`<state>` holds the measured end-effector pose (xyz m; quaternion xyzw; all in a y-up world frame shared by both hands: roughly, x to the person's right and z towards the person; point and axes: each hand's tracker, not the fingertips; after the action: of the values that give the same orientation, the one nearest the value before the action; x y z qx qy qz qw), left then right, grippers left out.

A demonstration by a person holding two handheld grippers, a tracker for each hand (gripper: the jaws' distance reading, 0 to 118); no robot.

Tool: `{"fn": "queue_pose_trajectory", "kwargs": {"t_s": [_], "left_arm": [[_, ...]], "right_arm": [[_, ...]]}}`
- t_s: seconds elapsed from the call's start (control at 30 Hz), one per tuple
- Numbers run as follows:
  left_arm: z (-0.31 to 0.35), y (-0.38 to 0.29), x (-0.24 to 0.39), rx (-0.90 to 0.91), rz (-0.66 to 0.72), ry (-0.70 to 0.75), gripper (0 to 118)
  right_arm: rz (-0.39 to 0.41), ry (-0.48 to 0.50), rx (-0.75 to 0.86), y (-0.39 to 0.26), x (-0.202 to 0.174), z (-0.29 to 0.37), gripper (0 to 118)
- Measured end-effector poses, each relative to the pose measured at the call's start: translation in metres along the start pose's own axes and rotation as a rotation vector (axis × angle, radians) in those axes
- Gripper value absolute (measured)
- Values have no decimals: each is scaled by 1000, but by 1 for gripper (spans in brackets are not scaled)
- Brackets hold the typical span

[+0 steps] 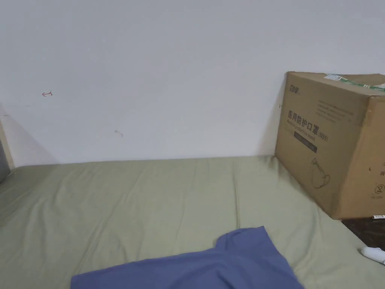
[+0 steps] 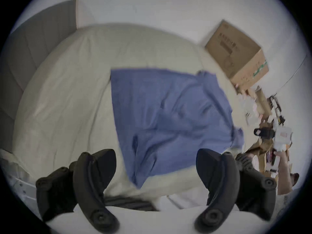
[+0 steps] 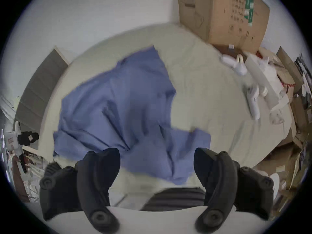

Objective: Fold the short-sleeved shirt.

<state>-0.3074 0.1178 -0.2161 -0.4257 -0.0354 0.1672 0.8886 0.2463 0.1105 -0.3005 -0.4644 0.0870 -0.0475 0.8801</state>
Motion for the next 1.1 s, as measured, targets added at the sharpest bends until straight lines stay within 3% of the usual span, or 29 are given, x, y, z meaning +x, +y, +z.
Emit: {"fn": "queue_pose_trajectory", "kwargs": {"t_s": [0.13, 0.23, 0.33, 0.37, 0.4, 0.43, 0.47, 0.5, 0.57, 0.77, 0.83, 0.9, 1.0, 1.1], "left_arm": [[43, 25, 32, 374, 31, -108, 102], [57, 31, 55, 639, 7, -23, 102], [54, 33, 66, 833, -61, 38, 97], [53, 35, 73, 868, -80, 65, 90], [50, 37, 78, 895, -100, 93, 78], [47, 41, 85, 906, -112, 130, 56], [44, 44, 90, 913, -117, 147, 26], [39, 47, 94, 909, -124, 155, 0], [32, 50, 97, 907, -134, 169, 0], [26, 55, 96, 877, -183, 139, 0], [41, 75, 90, 898, -155, 37, 0], [46, 110, 77, 860, -190, 85, 0], [18, 166, 46, 545, -251, 143, 0], [-52, 202, -6, 143, -128, 154, 0]], "right_arm": [[24, 86, 351, 33, -39, 51, 93], [44, 170, 611, 47, -67, 75, 92], [96, 154, 806, 53, -93, 79, 87], [120, 138, 861, 53, -100, 77, 77], [138, 123, 899, 53, -107, 74, 58], [154, 107, 932, 54, -115, 68, 18], [160, 89, 932, 58, -121, 62, 1], [142, 73, 923, 61, -127, 57, 1], [104, 123, 884, 70, -127, 48, 0], [124, 99, 896, 80, -132, 45, 0], [133, 141, 896, 82, -130, 47, 0], [145, 134, 879, 89, -130, 45, 0], [142, 165, 811, 101, -126, 33, 0], [140, 163, 762, 110, -125, 14, 0]]}}
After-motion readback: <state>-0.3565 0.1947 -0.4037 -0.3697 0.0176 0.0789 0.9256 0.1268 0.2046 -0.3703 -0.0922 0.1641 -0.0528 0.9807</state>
